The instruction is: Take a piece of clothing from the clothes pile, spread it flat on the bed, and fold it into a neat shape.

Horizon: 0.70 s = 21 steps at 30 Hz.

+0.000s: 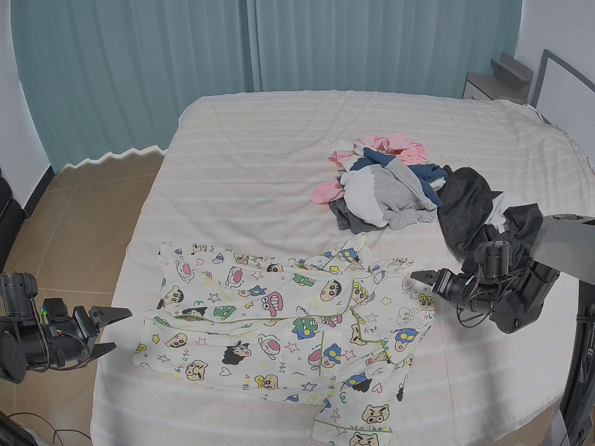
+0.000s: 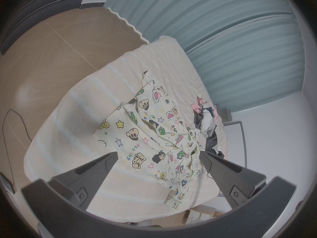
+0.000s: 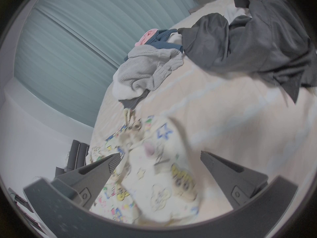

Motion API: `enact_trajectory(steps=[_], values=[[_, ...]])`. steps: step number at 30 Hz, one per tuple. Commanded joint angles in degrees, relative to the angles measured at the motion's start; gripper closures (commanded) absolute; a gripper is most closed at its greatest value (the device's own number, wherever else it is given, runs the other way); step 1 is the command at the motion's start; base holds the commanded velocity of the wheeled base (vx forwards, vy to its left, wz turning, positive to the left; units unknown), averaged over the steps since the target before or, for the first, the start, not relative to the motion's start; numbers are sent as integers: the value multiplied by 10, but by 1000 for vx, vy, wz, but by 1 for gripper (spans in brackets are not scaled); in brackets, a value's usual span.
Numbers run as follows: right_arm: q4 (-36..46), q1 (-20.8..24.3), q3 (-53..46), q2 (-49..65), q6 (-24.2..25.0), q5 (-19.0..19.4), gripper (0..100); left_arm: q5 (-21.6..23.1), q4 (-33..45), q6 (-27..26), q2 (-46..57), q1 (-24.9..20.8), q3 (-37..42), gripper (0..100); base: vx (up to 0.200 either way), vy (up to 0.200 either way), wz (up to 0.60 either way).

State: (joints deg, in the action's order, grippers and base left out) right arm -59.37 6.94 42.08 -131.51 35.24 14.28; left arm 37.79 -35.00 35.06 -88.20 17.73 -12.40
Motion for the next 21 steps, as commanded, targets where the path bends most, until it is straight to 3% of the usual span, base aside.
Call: enact_trajectory(steps=[1,6,7,11,16,21], values=[[1,55,-79,83,38,-3,0,-4,0,3,-30,-17,-4,0,0,0,0],[0,116,-140,115,47,-37,0,-4,1,7,-33,-24,-3,0,0,0,0],[-2,147,-160,122,63,-61,0,-3,1,8,-33,-25,-3,0,0,0,0],[-2,186,-195,126,91,-93,0,-5,-1,17,-40,-29,-5,0,0,0,0],[-6,193,-232,131,93,-103,0,-4,-2,28,-41,-30,-6,0,-160,0,0],[-29,167,-250,144,94,-135,0,-5,-2,28,-44,-35,-6,0,-200,0,0]])
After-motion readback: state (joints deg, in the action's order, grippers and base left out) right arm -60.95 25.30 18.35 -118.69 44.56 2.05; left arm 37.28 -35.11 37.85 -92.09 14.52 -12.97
